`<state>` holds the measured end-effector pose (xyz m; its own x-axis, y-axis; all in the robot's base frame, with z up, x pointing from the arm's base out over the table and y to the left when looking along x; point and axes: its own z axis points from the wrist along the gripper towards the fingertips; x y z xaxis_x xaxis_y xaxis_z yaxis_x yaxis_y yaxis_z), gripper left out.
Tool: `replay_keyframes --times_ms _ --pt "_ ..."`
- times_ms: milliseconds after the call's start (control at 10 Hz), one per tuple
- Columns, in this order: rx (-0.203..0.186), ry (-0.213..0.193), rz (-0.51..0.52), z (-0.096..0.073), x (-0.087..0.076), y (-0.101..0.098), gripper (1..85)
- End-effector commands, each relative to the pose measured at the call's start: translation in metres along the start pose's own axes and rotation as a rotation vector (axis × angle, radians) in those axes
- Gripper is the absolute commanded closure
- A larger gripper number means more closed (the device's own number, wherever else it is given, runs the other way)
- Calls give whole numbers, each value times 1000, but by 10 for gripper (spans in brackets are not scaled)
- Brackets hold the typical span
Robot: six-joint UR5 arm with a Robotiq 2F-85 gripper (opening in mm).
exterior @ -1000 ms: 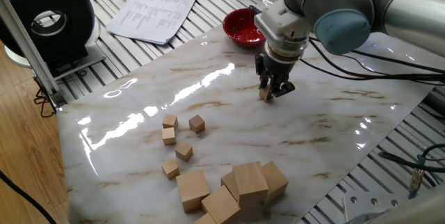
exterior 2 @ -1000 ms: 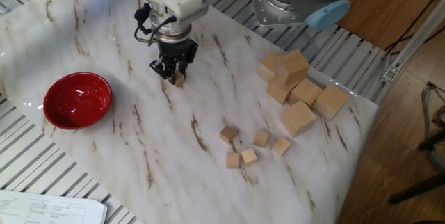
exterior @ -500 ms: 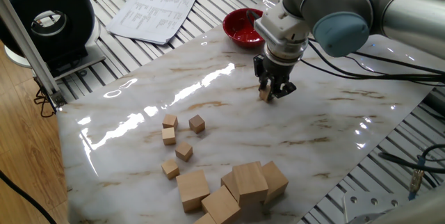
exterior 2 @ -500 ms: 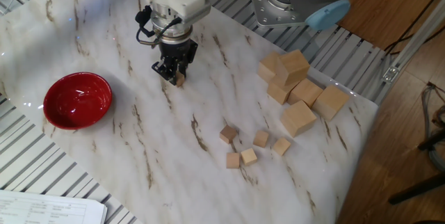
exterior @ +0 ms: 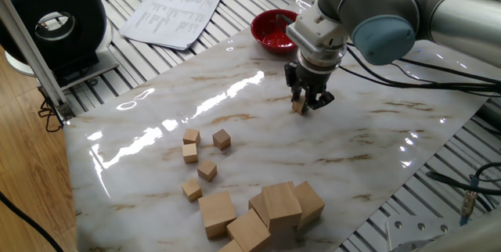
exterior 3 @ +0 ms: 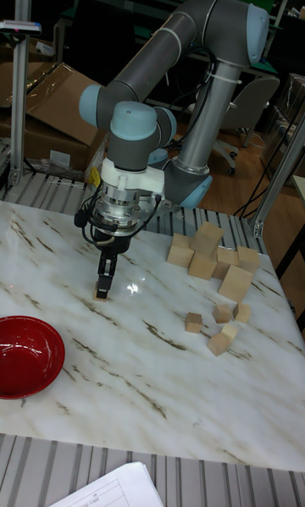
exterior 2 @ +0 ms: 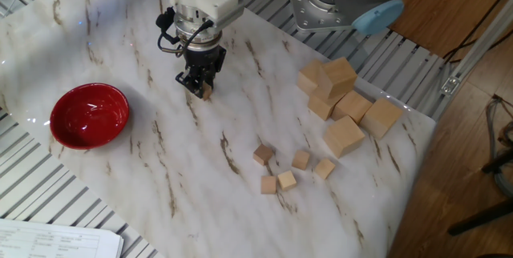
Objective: Stack the blocks into a pyramid shape
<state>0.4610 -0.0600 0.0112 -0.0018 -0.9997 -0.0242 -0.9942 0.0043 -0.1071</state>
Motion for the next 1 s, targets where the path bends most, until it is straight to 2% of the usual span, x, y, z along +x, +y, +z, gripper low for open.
replay_keyframes --times_ms 0,100,300,500,600,800,900 --pt "7 -12 8 0 -2 -3 727" --pt "5 -19 15 0 -3 -3 720" --pt "0 -43 33 1 -7 -1 637" --pt "0 -22 11 -4 8 -1 613" --pt "1 -17 -2 -5 12 -1 573" --pt "-8 -32 -24 1 6 -4 427" --pt "-11 -34 -17 1 6 -3 413"
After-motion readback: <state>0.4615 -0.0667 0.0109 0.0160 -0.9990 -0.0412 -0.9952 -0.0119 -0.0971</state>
